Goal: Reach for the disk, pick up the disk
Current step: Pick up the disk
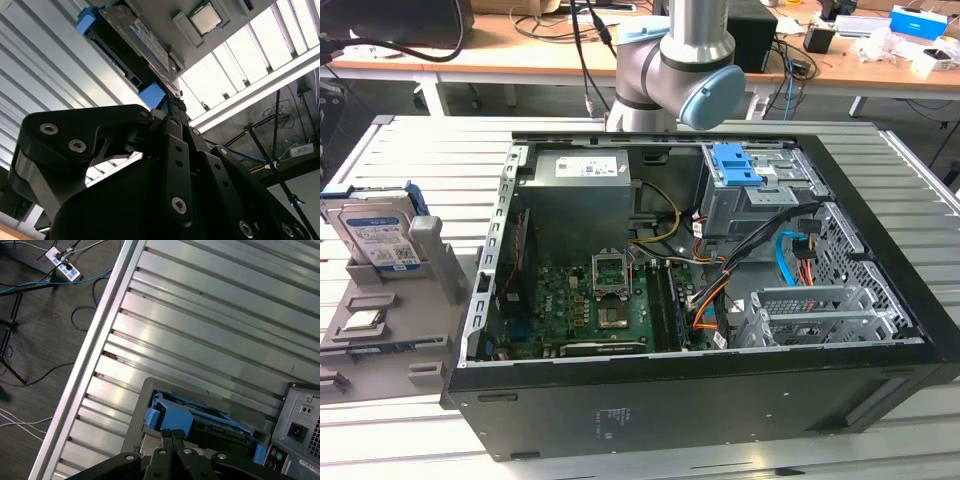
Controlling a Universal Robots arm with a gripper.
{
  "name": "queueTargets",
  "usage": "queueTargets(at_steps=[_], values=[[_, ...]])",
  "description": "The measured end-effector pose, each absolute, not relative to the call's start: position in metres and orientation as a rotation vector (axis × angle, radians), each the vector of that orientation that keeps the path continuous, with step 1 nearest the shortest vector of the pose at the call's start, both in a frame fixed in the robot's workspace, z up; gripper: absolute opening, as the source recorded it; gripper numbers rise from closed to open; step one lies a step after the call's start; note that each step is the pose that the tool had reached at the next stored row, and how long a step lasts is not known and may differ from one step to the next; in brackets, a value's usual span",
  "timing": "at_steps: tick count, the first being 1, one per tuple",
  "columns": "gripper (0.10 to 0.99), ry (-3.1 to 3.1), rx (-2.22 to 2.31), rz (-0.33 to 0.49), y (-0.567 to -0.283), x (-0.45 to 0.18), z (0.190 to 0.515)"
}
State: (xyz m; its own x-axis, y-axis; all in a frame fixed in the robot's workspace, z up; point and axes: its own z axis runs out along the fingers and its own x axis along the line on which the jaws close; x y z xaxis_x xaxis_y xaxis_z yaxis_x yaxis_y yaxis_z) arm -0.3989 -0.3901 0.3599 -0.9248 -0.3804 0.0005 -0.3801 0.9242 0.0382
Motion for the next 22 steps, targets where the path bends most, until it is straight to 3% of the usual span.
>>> queueTargets(at_steps=[22], values=[[0.106, -2.961, 1.01, -0.056, -0.3902, -0.3989, 0.3599]])
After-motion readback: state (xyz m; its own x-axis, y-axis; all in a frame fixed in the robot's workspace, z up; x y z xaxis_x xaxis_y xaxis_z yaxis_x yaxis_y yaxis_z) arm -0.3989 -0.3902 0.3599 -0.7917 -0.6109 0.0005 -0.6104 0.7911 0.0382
